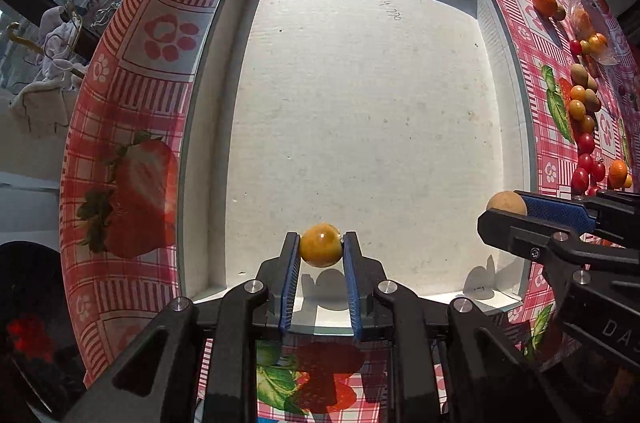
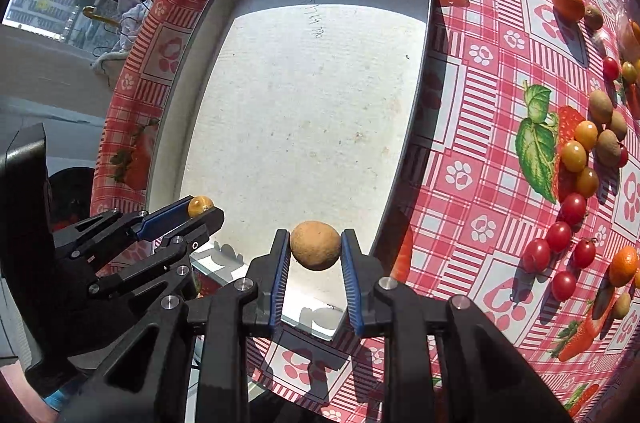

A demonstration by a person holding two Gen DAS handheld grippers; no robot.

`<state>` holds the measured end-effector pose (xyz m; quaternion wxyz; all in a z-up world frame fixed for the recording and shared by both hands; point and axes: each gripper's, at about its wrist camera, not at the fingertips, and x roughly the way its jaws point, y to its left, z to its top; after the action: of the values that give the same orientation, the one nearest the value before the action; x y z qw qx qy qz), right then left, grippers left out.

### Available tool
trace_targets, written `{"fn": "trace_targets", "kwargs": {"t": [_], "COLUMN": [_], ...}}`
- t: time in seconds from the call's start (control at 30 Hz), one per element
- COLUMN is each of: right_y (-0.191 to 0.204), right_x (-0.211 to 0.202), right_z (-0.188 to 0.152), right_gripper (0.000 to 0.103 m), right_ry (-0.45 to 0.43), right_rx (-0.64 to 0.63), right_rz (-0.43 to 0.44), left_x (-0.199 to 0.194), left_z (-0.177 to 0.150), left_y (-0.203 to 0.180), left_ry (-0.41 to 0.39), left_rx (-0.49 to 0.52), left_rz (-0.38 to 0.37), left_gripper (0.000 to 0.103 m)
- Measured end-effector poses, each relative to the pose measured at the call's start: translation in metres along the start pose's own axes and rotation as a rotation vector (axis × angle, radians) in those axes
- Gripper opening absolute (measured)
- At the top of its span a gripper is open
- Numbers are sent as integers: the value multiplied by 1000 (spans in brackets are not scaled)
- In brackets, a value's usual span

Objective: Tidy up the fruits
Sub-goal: 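Drop the yellow tomato in the tray with the left tool while the right drops the kiwi, then move both tools back over the fruit rows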

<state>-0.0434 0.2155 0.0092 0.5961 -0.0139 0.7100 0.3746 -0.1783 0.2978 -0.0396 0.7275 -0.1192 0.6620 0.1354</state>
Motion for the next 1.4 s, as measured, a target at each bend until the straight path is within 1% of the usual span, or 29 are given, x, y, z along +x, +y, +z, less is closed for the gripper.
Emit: {"fn": "trace_targets", "kwargs": {"t": [0.23, 0.3, 0.33, 0.37, 0.4, 0.43, 0.47, 0.5, 0.57, 0.6, 0.67, 0.73, 0.77, 0.8, 0.83, 0.97, 1.1, 1.23, 1.4], "right_y": [6, 6, 5, 4, 6, 5, 9, 9, 14, 18, 20, 23, 23, 22, 20, 14, -4, -36, -90], "right_x": [29, 32, 34, 36, 38, 38, 41, 41, 42, 42, 39, 33, 28, 24, 18, -4, -22, -36, -59], "right_z": [0, 3, 3, 3, 5, 5, 7, 8, 10, 12, 13, 15, 16, 15, 15, 10, 4, -12, -48], "right_gripper": [28, 28, 28, 30, 31, 33, 34, 42, 63, 67, 79, 82, 83, 84, 86, 87, 87, 87, 87], "right_ry": [59, 71, 78, 86, 87, 88, 87, 90, 87, 83, 72, 56, 49, 43, 34, -16, -43, -59, -74], "right_rx": [-28, -31, -33, -35, -36, -38, -39, -37, -40, -42, -37, -21, -12, -4, 1, 25, 73, 130, 236], "right_rz": [-51, -65, -70, -73, -71, -65, -70, -58, -42, -36, -12, 12, 25, 28, 25, 44, 23, -7, -54], "left_x": [12, 12, 12, 14, 13, 12, 12, 13, 14, 13, 11, 6, 3, -1, -5, -15, -24, -37, -54], "left_z": [-8, -8, -8, -7, -7, -8, -6, -7, -10, -10, -12, -13, -13, -13, -14, -12, -9, -6, -4], "left_y": [4, 3, 3, -2, -2, 0, -3, -2, 0, 0, 0, 1, 3, 4, 5, -8, -41, -79, -131], "left_ry": [25, 21, 22, 22, 11, 5, 10, 18, 26, 28, 26, 19, 15, 5, -10, -22, -38, -56, -81], "left_rx": [12, 21, 25, 25, 27, 28, 25, 24, 27, 28, 25, 17, 10, 4, 4, 51, 124, 203, 293], "left_rz": [5, 22, 25, 38, 67, 68, 63, 60, 70, 73, 74, 68, 63, 65, 65, 56, 46, 31, -19], "left_gripper": [22, 26, 39, 56, 61, 67, 68, 68, 68, 68, 68, 70, 80, 85, 87, 87, 87, 87, 87]}}
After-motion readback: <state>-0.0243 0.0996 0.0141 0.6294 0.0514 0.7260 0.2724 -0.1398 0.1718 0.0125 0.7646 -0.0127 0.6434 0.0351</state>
